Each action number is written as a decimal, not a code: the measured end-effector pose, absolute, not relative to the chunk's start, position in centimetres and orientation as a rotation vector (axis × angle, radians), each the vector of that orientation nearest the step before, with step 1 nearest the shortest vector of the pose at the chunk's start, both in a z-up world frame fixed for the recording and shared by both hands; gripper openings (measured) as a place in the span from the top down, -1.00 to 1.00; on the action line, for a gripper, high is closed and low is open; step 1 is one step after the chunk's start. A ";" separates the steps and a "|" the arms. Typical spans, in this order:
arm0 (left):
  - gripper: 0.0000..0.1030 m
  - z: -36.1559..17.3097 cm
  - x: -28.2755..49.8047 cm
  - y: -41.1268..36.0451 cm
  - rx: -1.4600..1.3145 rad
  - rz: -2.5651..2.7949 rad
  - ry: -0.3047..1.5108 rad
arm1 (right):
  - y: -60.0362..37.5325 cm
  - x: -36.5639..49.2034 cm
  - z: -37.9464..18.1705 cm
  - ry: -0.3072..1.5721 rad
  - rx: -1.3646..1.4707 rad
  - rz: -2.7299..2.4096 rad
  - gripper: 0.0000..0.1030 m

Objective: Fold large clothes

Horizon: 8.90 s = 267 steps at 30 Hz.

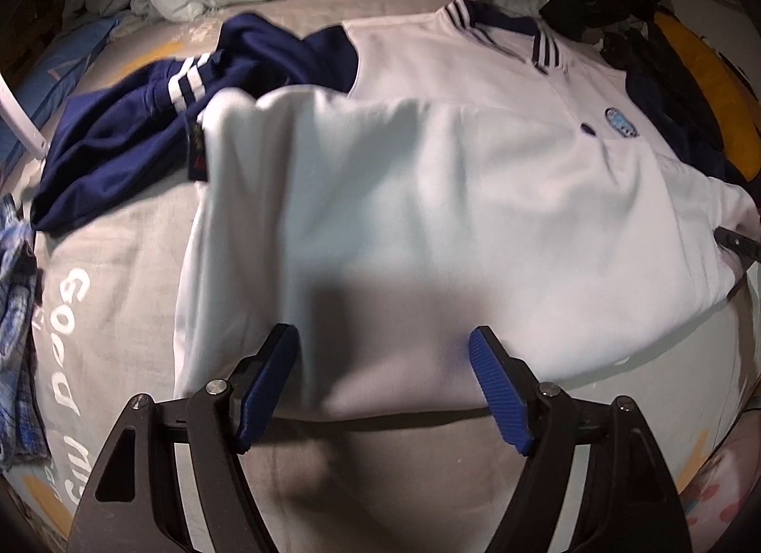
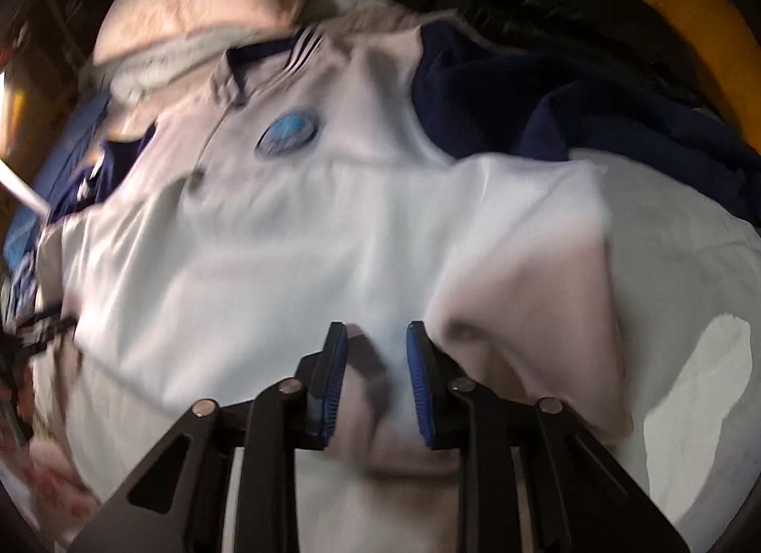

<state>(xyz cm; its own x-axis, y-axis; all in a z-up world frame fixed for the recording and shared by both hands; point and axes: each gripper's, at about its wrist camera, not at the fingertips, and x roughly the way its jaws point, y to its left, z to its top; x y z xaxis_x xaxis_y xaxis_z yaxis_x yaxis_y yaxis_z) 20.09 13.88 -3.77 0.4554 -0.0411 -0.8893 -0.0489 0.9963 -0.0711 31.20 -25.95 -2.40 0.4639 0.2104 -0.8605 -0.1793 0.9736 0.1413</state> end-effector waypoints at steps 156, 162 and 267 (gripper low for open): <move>-1.00 12.8 17.8 7.5 0.055 -0.123 0.441 | -24.8 28.4 15.7 0.506 0.039 0.179 -0.21; -1.00 8.7 21.4 8.8 0.056 -0.115 0.582 | -34.6 35.4 12.2 0.629 0.219 -0.033 -0.21; -0.80 8.7 18.0 9.6 0.045 -0.031 0.543 | -20.4 29.3 6.9 0.816 0.132 0.269 0.32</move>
